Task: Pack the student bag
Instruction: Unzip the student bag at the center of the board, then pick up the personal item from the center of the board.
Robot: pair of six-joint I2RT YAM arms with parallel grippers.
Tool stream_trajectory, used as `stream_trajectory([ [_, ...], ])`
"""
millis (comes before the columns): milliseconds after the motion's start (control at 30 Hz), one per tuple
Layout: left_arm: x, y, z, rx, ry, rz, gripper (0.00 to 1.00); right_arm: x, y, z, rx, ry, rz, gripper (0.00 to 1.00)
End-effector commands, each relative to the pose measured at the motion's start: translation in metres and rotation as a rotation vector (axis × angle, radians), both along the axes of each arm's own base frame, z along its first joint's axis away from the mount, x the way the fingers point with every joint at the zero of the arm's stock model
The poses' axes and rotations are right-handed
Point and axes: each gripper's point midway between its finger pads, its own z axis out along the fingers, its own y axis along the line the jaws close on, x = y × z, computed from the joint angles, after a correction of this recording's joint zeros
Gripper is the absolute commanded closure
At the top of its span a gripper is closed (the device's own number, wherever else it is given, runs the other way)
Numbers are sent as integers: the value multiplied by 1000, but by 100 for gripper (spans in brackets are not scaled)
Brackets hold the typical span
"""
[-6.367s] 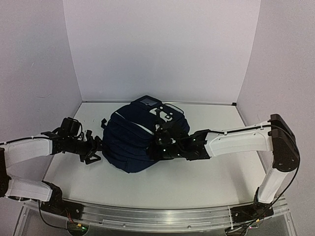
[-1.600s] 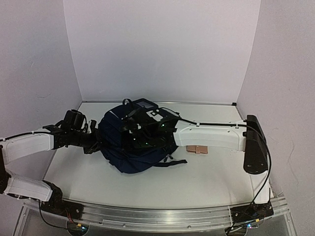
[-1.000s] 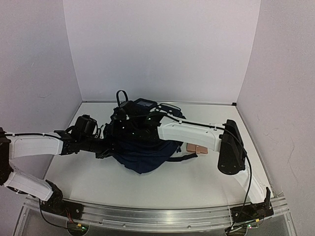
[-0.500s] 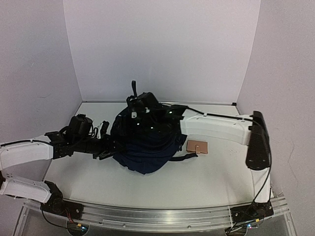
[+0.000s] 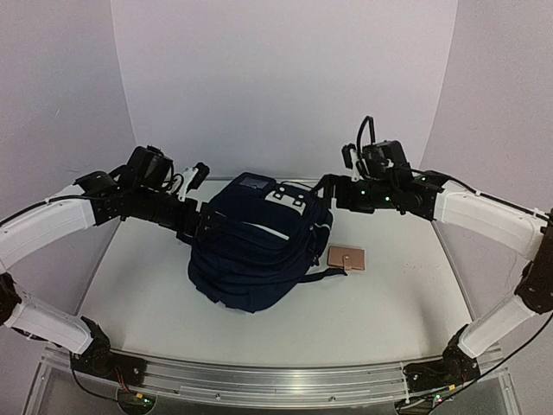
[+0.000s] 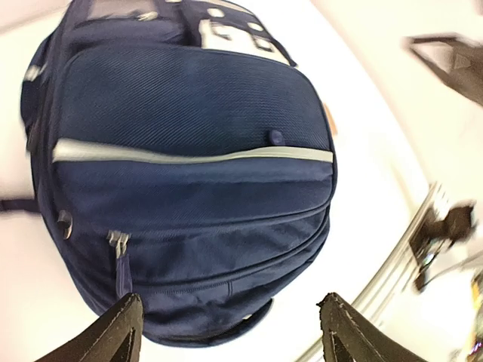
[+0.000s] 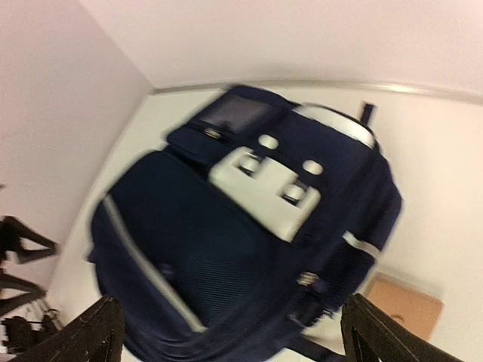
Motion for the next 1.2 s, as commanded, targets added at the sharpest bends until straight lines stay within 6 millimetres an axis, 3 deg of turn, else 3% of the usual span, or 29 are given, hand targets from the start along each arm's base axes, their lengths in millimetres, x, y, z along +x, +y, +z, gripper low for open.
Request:
stream_trajectory([
  [0,-5,-18,13,160,-192,-258,20,14,-45,-87,-124,177,22,2],
  [133,2,-30,-3,290,-301,-359,18,27,-72,-138,-162,275,14,2],
  [233,3,-44,-17,362,-346,-433,19,39,-83,-160,-173,310,6,2],
  [500,14,-63,-42,514,-453,-537,17,72,-86,-195,-213,337,8,2],
  [600,32,-60,-39,584,-534,-470,18,77,-83,-204,-220,351,19,2],
  [733,45,-61,-20,575,-638,-403,19,73,-81,-212,-215,371,38,2],
  [900,59,-66,-20,612,-656,-379,22,69,-90,-227,-253,392,14,3],
  [1167,69,-76,-11,595,-674,-358,45,43,-93,-235,-206,477,-3,8],
])
